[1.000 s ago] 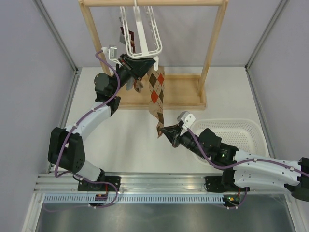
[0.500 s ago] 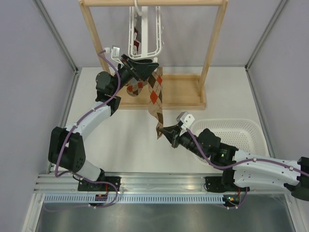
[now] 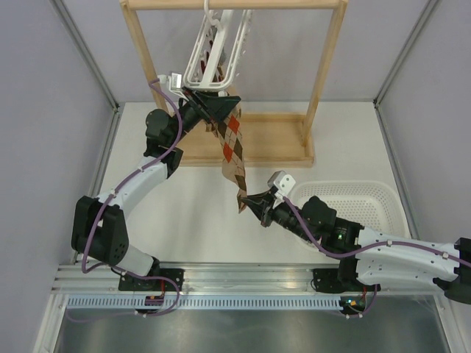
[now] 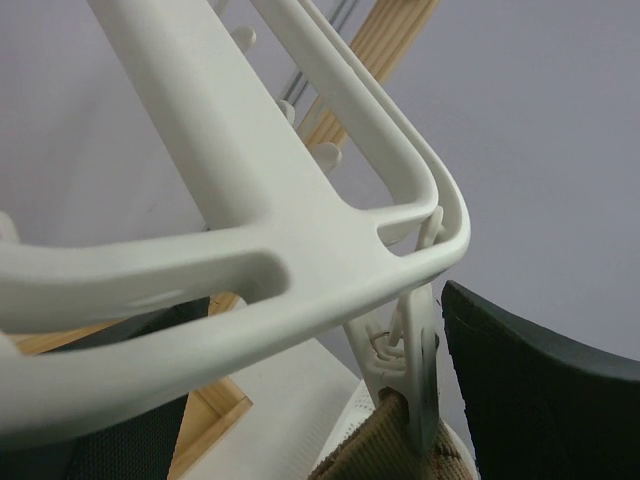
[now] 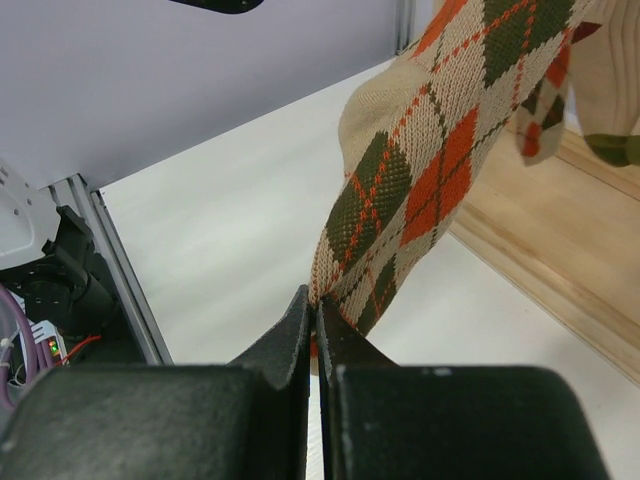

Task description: Remove the socks clipped to the hanger

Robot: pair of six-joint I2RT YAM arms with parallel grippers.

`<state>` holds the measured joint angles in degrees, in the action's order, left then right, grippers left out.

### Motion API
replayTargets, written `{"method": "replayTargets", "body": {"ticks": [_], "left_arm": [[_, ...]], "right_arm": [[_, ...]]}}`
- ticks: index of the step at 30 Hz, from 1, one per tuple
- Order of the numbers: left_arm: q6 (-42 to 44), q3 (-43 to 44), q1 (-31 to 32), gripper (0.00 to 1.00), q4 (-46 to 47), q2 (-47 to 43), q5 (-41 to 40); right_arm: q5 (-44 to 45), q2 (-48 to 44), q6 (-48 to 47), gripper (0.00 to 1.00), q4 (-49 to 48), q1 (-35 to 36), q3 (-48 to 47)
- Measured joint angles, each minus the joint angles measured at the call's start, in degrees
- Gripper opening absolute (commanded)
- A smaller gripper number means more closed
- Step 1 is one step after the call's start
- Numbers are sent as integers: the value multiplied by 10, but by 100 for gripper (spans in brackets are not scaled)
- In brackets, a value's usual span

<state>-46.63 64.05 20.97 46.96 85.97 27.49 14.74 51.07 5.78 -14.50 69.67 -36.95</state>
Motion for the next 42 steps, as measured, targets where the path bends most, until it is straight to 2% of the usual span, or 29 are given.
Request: {"method": "replayTargets", "body": {"ticks": [7, 10, 13, 14, 16, 17, 19, 20, 23, 26, 31, 32, 34, 35, 36, 39, 42], "left_arm": [[-3, 0, 0, 100, 16, 0, -4], [-8, 1, 0, 95, 25, 3, -4], [-23, 1, 0, 74, 44, 14, -3], [-27, 1, 0, 63, 49, 17, -2], [-40, 1, 0, 54, 63, 24, 0], [-45, 1, 0, 45, 69, 28, 1], [-54, 1, 0, 38, 77, 31, 3], [-56, 2, 0, 28, 80, 33, 5], [-61, 3, 0, 13, 91, 33, 11], [-63, 6, 0, 3, 96, 33, 12], [-64, 10, 0, 2, 98, 33, 12], [-64, 11, 0, 6, 98, 33, 13], [-64, 12, 0, 23, 97, 33, 14], [-64, 12, 0, 48, 95, 33, 16], [-63, 12, 0, 62, 93, 33, 17], [-60, 12, 0, 82, 83, 33, 23], [-54, 12, 0, 85, 67, 32, 27]], "right_arm": [[-1, 4, 0, 1, 2, 4, -7], [-1, 5, -1, 1, 2, 6, -7], [-1, 8, -1, 1, 2, 7, -7], [-1, 9, -1, 1, 3, 8, -7], [-1, 9, -1, 1, 3, 10, -7], [-1, 9, -1, 1, 3, 10, -7], [0, 9, -1, 1, 3, 10, -7], [1, 9, -1, 1, 3, 11, -7], [1, 9, -1, 1, 5, 13, -7], [1, 9, 0, 1, 5, 16, -7], [4, 5, 0, 1, 12, 16, -7], [5, 3, 0, 1, 14, 16, -7], [9, -2, 0, 1, 17, 16, -7], [11, -4, 0, 1, 17, 17, -7], [15, -7, 0, 1, 18, 17, -7], [23, -13, 0, 1, 20, 17, -7], [31, -15, 0, 1, 24, 17, -7]]}}
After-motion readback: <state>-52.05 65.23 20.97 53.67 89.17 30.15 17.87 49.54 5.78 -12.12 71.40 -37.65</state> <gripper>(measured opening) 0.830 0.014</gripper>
